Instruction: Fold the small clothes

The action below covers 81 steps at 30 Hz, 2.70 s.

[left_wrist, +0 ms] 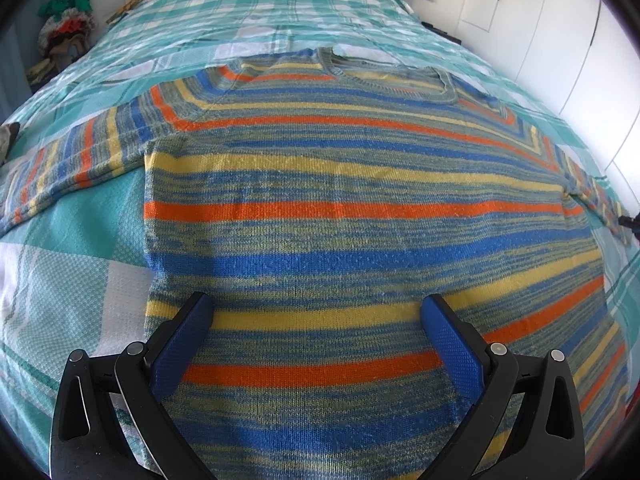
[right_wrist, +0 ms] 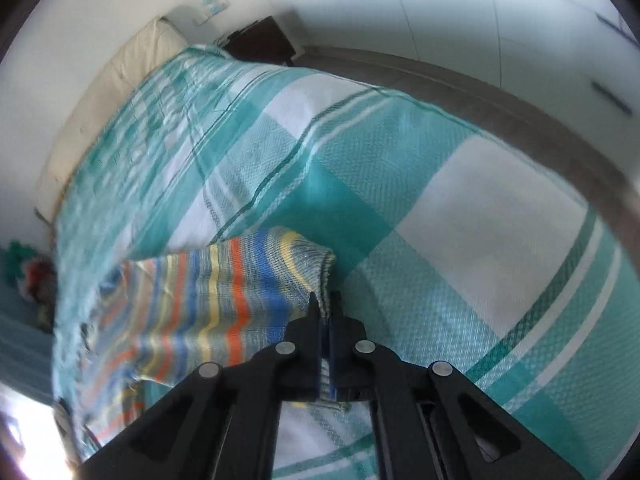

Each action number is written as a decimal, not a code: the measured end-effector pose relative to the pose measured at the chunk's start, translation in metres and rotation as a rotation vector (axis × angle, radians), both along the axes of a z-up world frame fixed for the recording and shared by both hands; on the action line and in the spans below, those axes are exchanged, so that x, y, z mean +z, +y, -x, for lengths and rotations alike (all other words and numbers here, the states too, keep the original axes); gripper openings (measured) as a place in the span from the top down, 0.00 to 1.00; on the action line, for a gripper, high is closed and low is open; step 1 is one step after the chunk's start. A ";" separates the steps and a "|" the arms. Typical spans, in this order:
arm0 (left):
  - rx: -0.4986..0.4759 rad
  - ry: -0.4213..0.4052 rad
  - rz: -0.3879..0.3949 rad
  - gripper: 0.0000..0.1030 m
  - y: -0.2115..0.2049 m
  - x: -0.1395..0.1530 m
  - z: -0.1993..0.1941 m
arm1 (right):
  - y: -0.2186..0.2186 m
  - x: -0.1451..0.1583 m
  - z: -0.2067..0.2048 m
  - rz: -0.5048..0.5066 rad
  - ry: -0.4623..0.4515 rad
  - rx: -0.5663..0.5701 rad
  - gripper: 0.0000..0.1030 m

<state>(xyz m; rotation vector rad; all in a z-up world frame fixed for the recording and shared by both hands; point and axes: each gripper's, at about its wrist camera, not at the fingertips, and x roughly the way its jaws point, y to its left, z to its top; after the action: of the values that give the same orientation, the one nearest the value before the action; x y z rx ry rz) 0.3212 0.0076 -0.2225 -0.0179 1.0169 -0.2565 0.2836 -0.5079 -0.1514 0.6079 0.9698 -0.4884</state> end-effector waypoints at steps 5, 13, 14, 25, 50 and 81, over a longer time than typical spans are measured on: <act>0.007 0.048 0.086 0.02 0.033 0.038 0.013 | 0.040 0.060 -0.030 0.058 -0.091 0.109 0.99; 0.150 -0.150 0.095 0.01 0.124 0.063 0.063 | 0.198 0.127 -0.116 -0.100 -0.255 0.501 0.99; 0.190 -0.140 0.108 0.01 0.136 0.055 0.067 | 0.225 0.124 -0.130 -0.134 -0.259 0.549 0.99; 0.369 -0.037 0.257 0.01 0.188 0.031 0.055 | 0.304 0.071 -0.168 -0.230 -0.222 0.739 0.58; 0.292 -0.032 0.009 0.01 0.151 0.014 0.059 | 0.175 -0.035 -0.077 0.202 0.092 0.753 0.46; 0.286 -0.043 -0.076 0.01 0.141 0.007 0.058 | 0.188 -0.062 -0.212 0.112 0.183 0.605 0.98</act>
<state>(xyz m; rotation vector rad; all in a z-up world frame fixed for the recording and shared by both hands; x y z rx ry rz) 0.2633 0.1481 -0.2157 -0.0880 0.9678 0.0421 0.4956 -0.3197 -0.2132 0.1493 1.2293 -0.0560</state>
